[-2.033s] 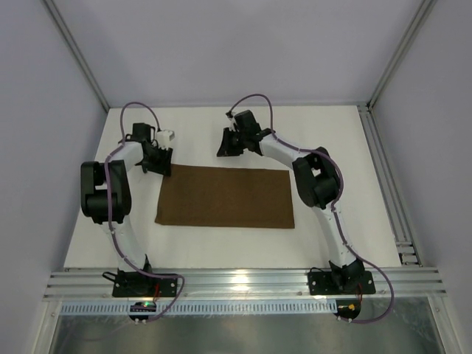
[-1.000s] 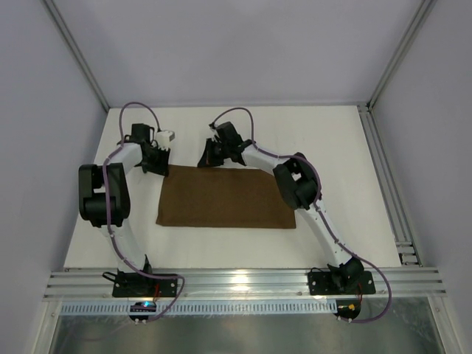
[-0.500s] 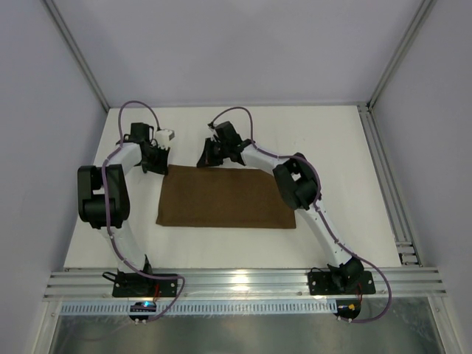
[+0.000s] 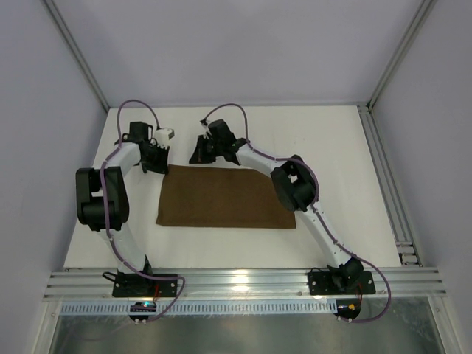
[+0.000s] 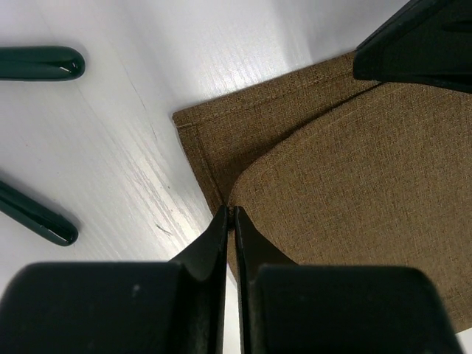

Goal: Fold the napkin into a case and place the utensils inside
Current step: Smooth out the rectangle-folded napkin at the center of the board.

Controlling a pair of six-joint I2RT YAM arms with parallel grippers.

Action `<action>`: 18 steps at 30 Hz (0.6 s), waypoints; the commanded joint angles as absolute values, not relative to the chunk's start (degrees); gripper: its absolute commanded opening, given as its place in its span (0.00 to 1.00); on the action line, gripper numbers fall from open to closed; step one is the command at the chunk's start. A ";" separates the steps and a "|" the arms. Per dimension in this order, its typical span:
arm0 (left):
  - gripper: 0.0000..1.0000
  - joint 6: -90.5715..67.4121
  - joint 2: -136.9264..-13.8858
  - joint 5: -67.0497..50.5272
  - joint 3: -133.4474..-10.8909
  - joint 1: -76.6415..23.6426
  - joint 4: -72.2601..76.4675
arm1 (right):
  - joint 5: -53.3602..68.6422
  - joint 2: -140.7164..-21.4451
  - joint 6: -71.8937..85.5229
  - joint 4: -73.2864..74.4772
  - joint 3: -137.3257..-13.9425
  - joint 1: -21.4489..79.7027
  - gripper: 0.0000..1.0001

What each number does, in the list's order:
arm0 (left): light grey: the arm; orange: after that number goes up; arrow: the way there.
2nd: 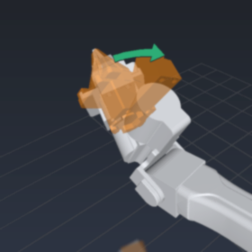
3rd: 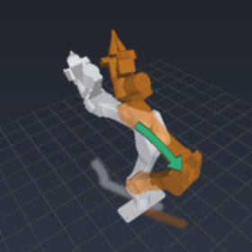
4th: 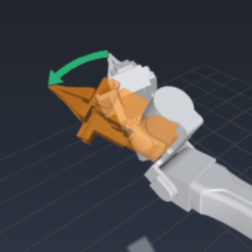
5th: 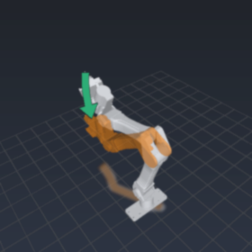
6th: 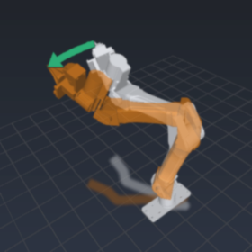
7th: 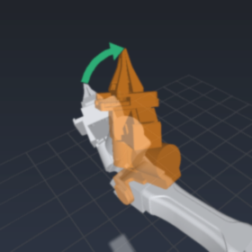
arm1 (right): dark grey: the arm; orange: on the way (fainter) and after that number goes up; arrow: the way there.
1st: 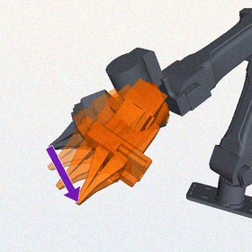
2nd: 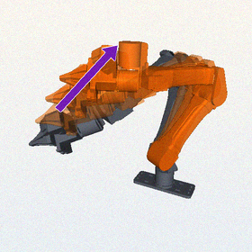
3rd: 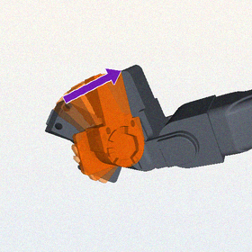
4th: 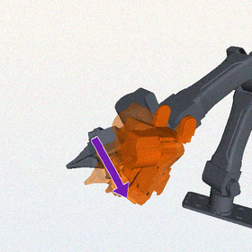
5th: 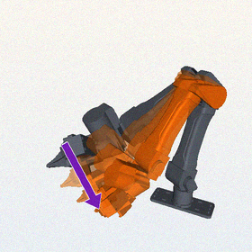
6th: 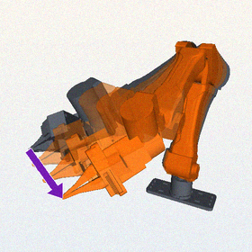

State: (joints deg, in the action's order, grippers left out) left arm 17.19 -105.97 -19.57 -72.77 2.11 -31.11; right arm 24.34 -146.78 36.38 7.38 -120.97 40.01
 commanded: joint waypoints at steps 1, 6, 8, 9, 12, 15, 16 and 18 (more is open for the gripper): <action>0.02 18.11 -104.23 -20.39 -72.77 2.02 -31.29 | 24.26 -149.32 38.58 6.42 -122.87 40.08 0.03; 0.03 17.93 -104.76 -21.09 -72.95 2.02 -31.46 | 24.08 -150.20 39.90 6.85 -122.87 40.25 0.03; 0.02 18.02 -104.50 -21.44 -72.95 2.02 -31.55 | 24.34 -150.64 40.25 6.94 -122.96 40.43 0.03; 0.00 18.02 -104.50 -21.88 -72.95 2.11 -31.55 | 24.35 -150.82 40.43 7.12 -122.96 40.60 0.03; 0.00 18.02 -103.98 -22.41 -72.95 2.02 -31.55 | 24.08 -150.91 40.43 7.47 -122.96 40.87 0.03; 0.00 17.49 -103.19 -23.29 -73.12 2.02 -31.12 | 23.03 -150.65 40.43 8.96 -123.22 40.96 0.03; 0.00 17.23 -102.92 -23.55 -73.30 2.02 -30.94 | 23.03 -150.56 40.08 9.14 -123.22 40.96 0.03; 0.00 16.79 -101.96 -23.73 -73.48 2.02 -29.98 | 22.94 -150.38 39.73 9.75 -123.22 40.96 0.03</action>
